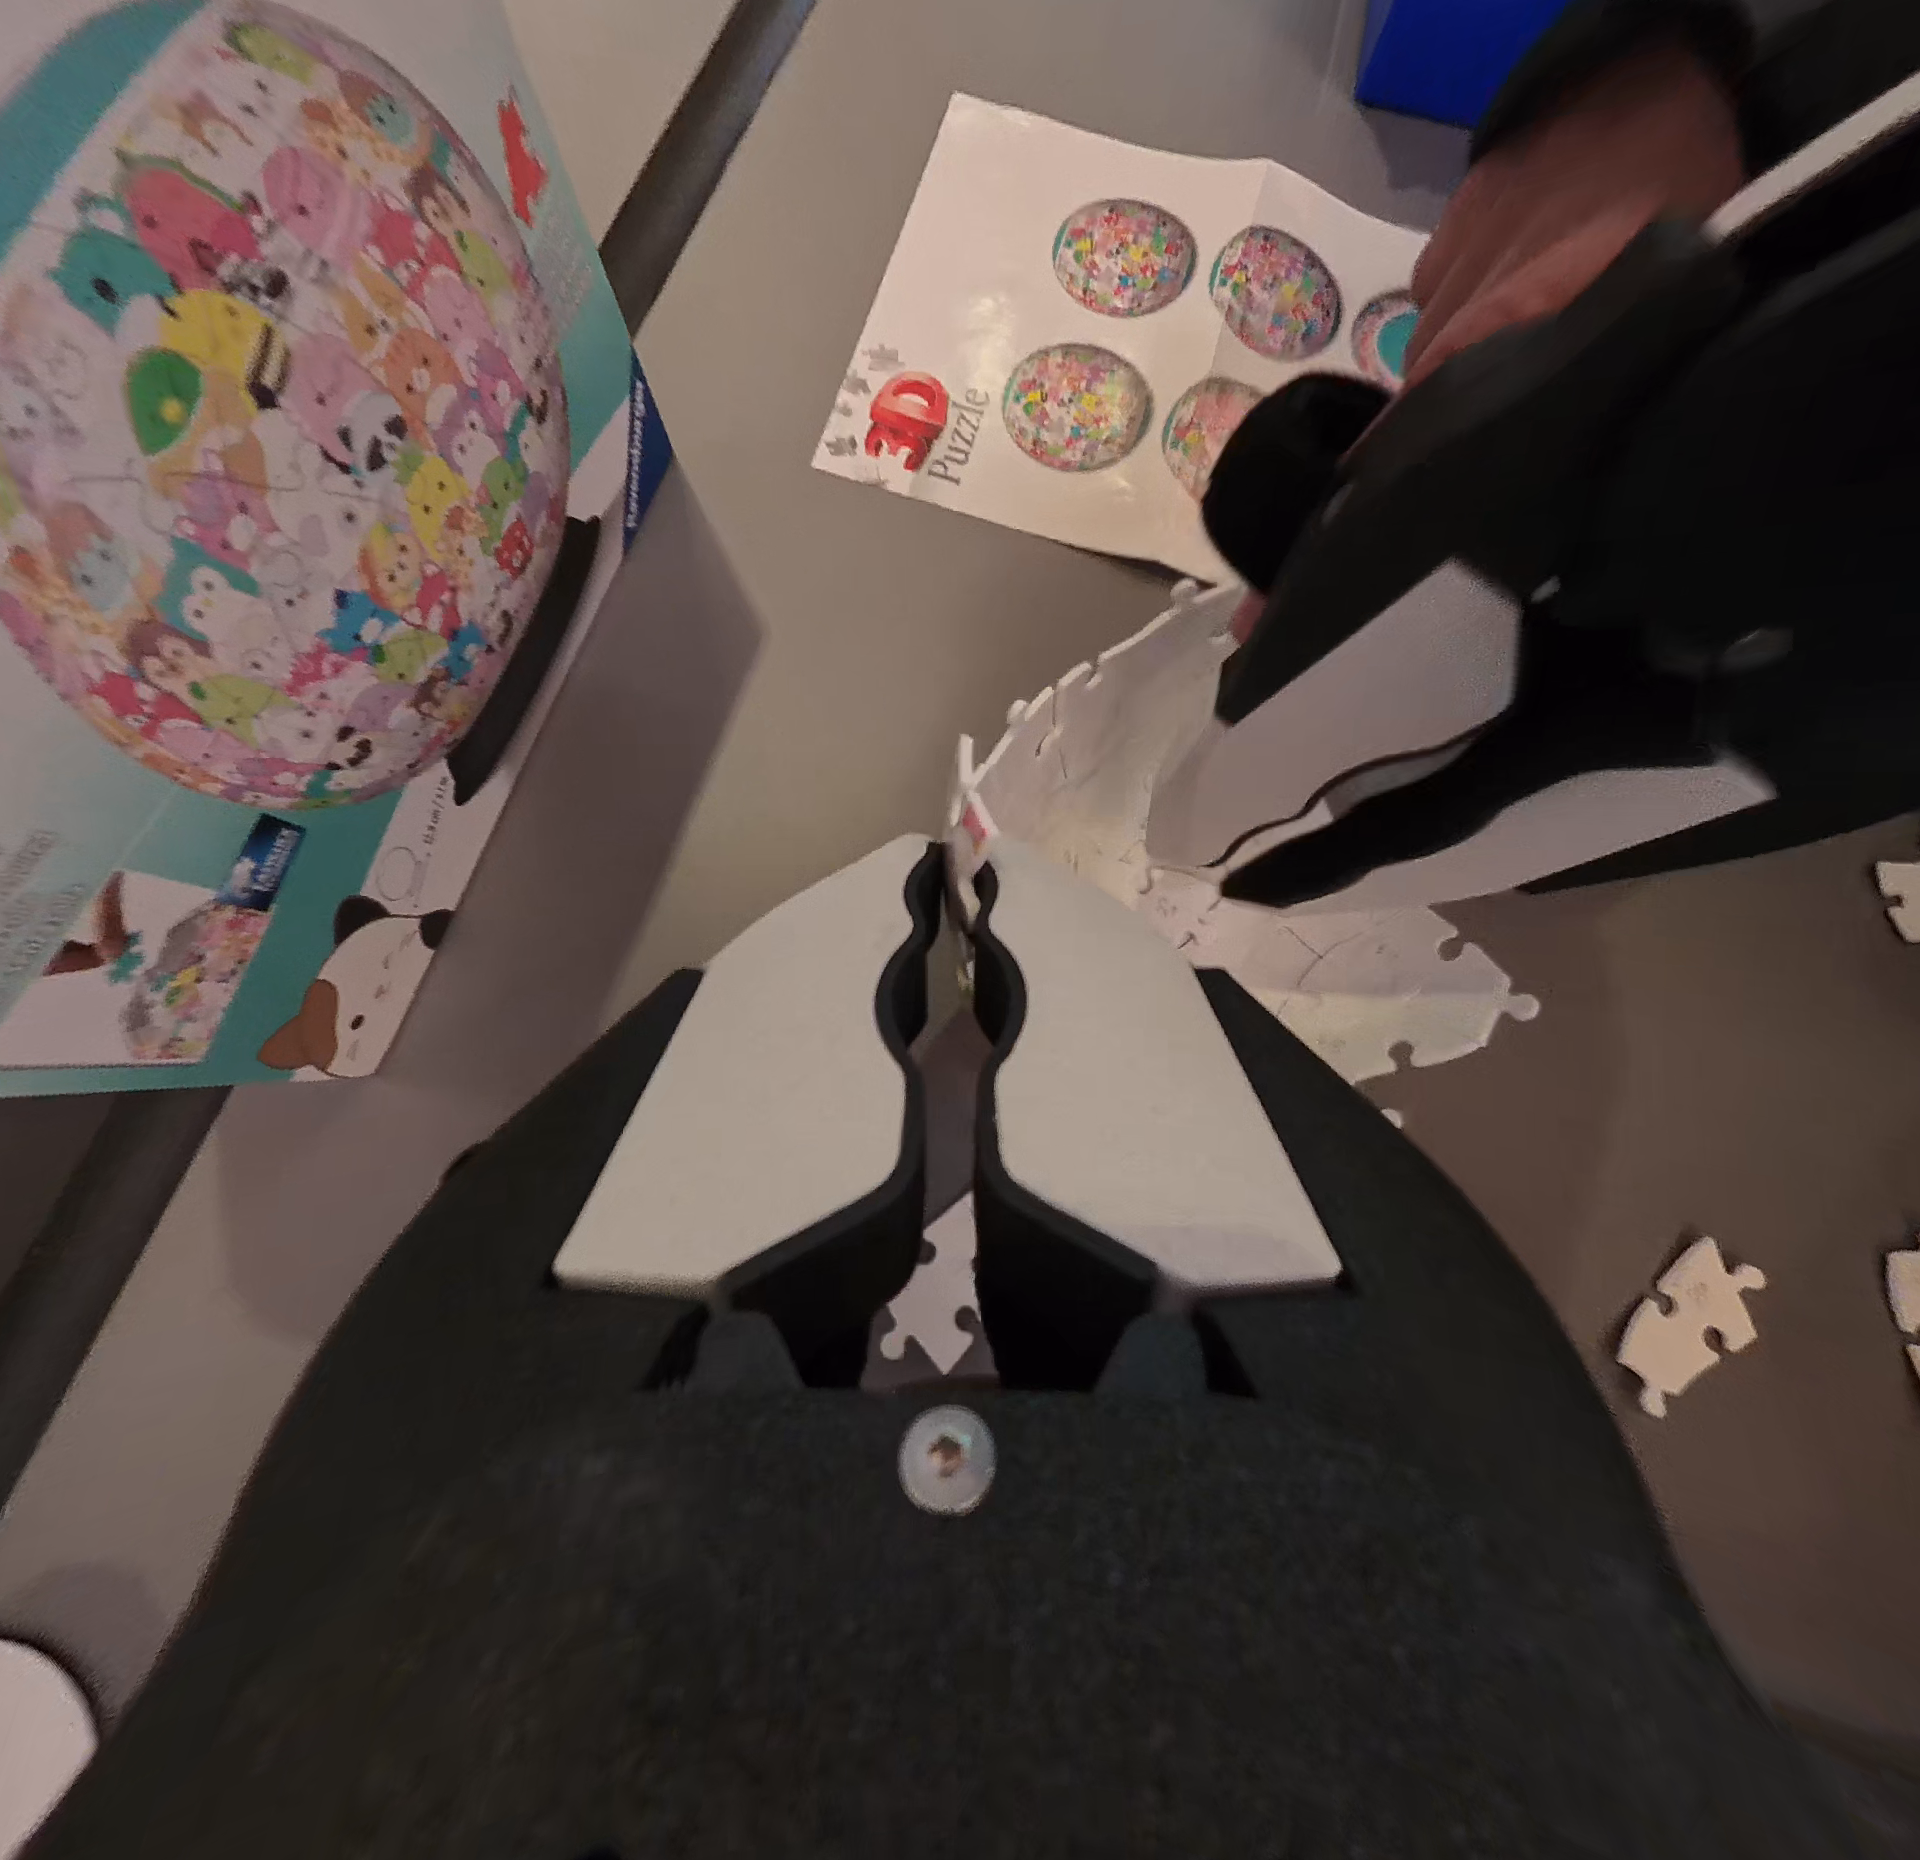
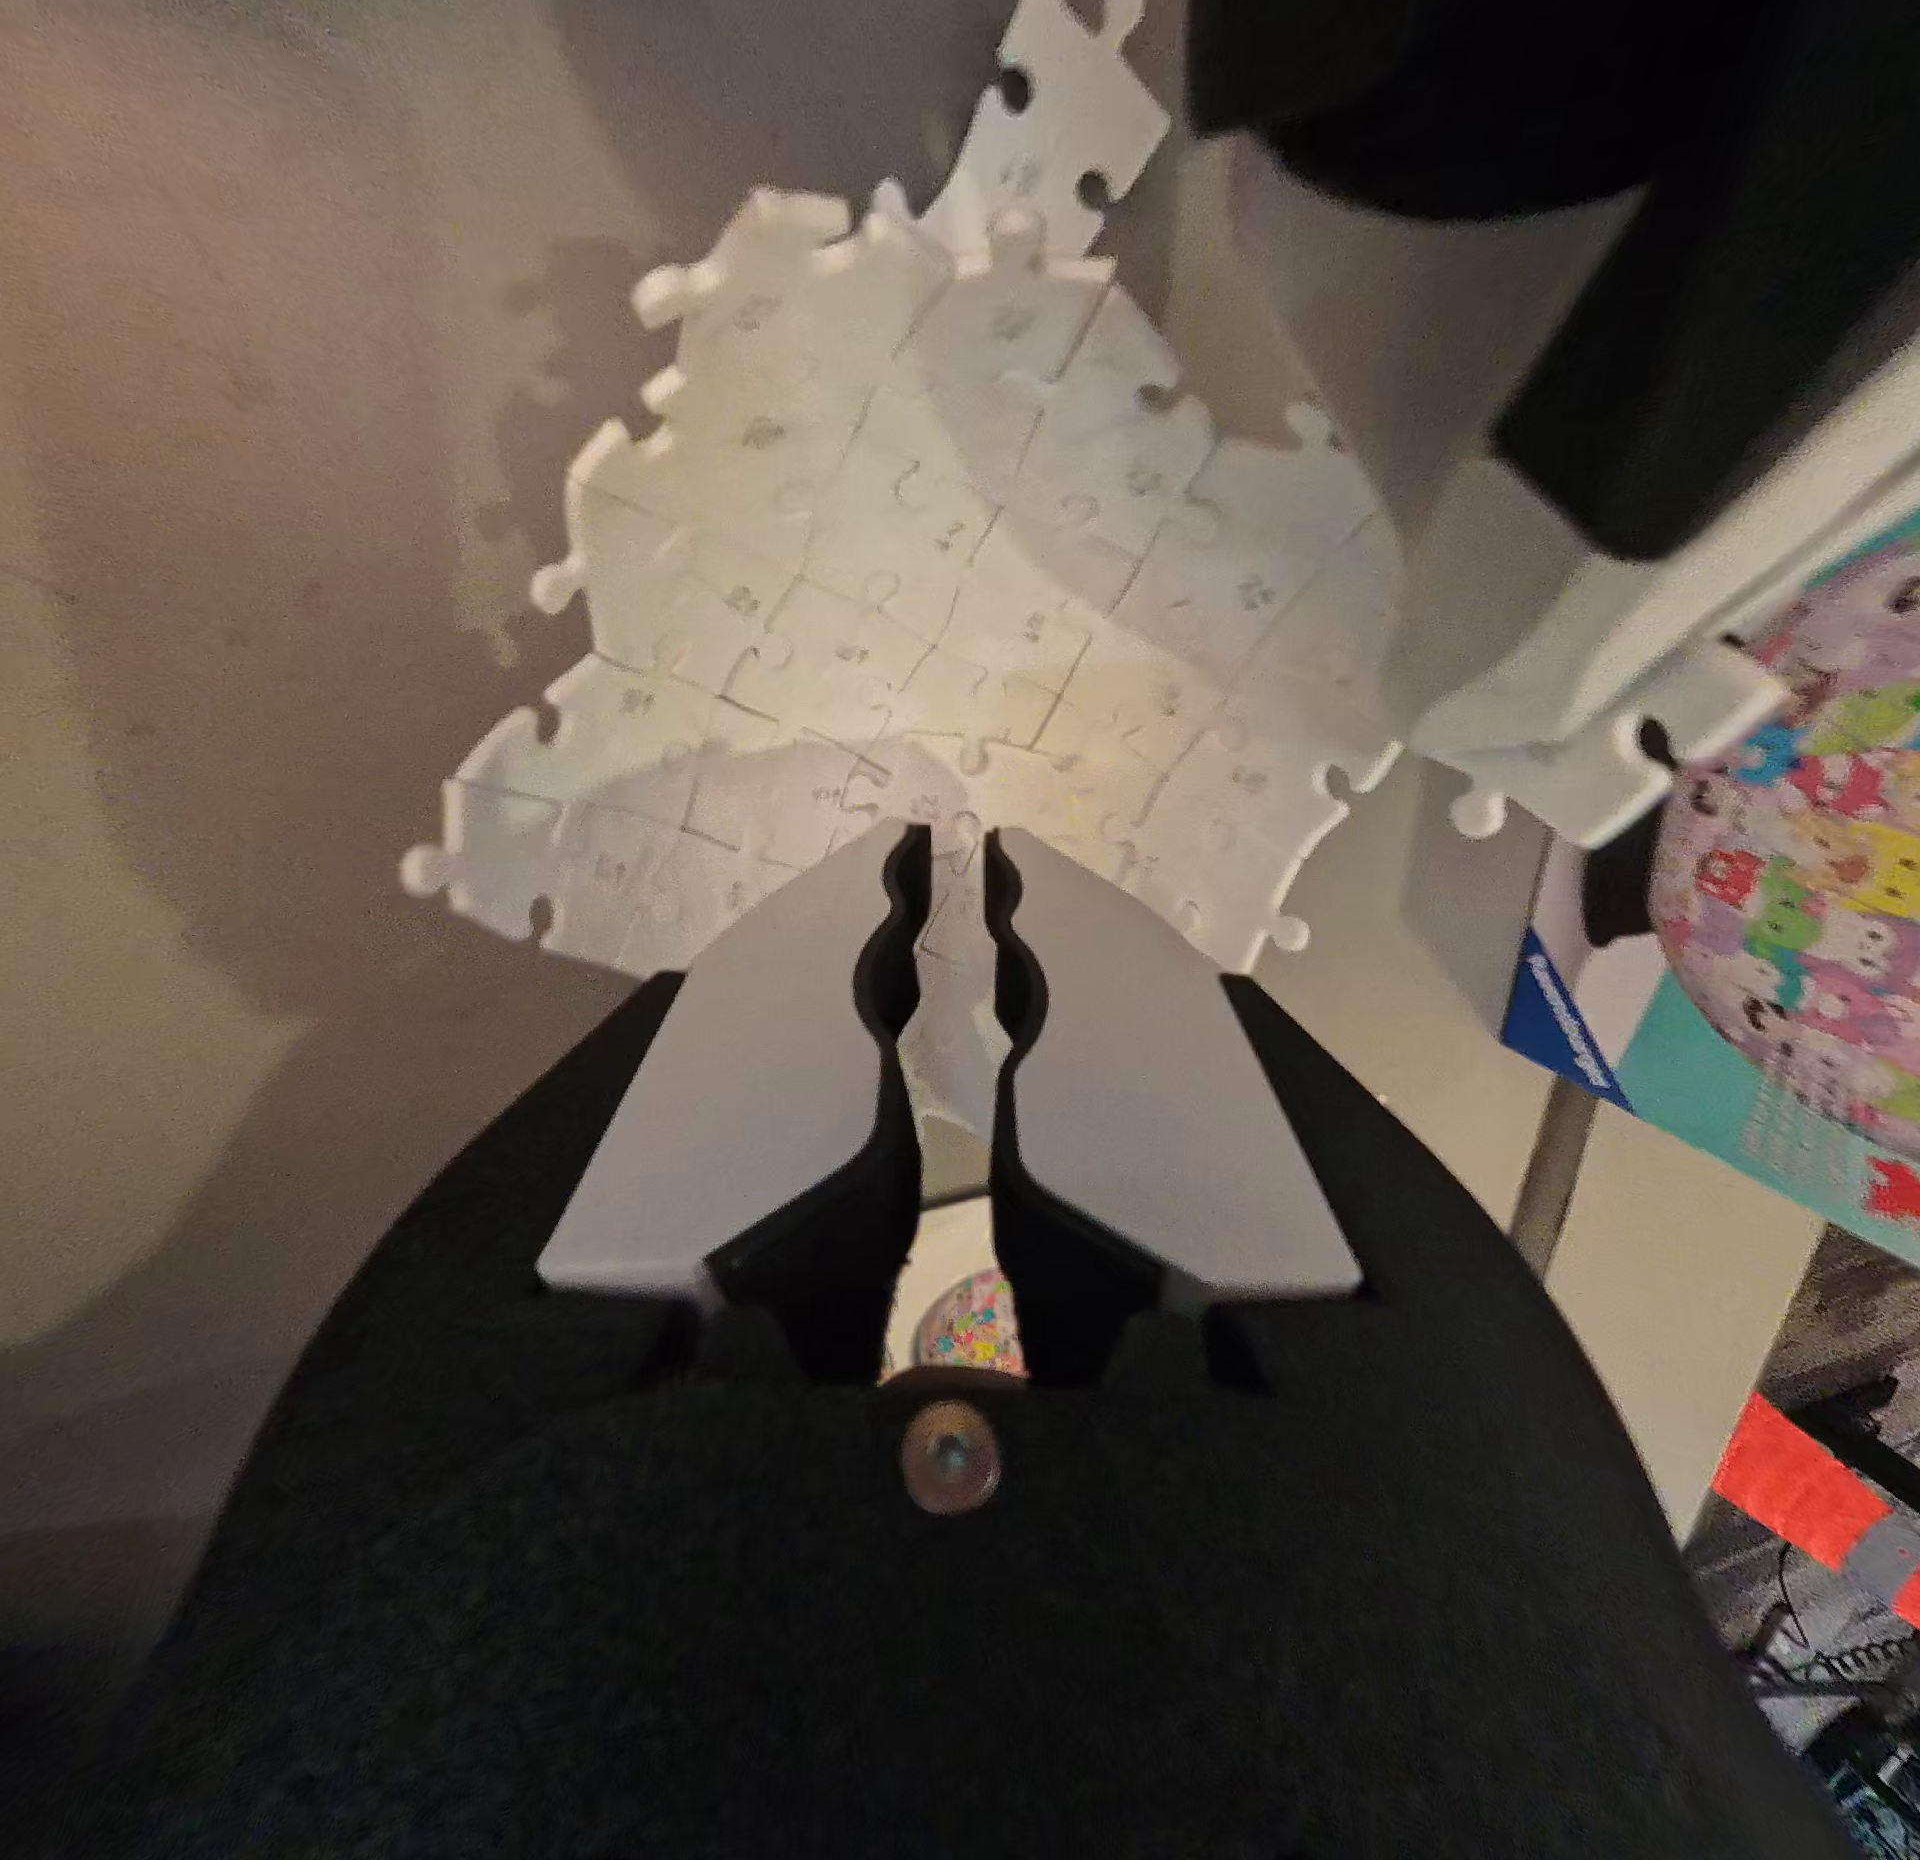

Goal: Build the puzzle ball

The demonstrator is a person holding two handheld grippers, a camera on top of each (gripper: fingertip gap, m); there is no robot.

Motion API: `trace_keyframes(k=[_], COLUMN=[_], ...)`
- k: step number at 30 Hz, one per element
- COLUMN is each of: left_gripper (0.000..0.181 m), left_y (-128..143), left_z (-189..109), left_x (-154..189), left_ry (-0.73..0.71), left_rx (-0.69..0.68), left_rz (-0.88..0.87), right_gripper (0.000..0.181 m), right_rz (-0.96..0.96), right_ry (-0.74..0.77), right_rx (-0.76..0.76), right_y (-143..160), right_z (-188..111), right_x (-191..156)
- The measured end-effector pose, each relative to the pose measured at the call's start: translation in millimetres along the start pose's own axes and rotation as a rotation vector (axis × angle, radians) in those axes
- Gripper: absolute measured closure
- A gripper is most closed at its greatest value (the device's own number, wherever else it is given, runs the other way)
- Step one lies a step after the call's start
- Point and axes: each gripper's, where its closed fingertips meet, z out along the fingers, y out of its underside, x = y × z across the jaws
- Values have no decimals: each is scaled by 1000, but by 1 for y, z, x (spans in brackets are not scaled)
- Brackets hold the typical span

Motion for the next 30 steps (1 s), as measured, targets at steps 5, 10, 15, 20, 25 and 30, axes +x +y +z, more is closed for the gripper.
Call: trace_keyframes(k=[5, 10, 15, 20, 25, 30], left_gripper=[178, 178, 178, 178, 178, 178], left_y=[-14, -22, -25, -28, -30, -42], left_z=[-9, -15, -14, -13, -11, -18], left_x=[-3, -7, -8, -6, -4, -5], left_ry=[-69, -137, -179, -190, -201, -266], left_rx=[54, 68, 63, 64, 67, 119], left_rz=[53, 91, 120, 138, 155, 212], right_gripper=[154, 136, 135, 140, 170, 178], right_rz=[88, 334, 752, 853, 919, 970], right_ry=[87, 283, 165, -15, -83, -48], right_rx=[138, 343, 425, 447, 494, 558], right_y=[-4, 6, 40, 43, 41, 44], right_z=[-39, -80, -59, -26, -19, -27], right_x=[21, 57, 54, 36, 35, 46])
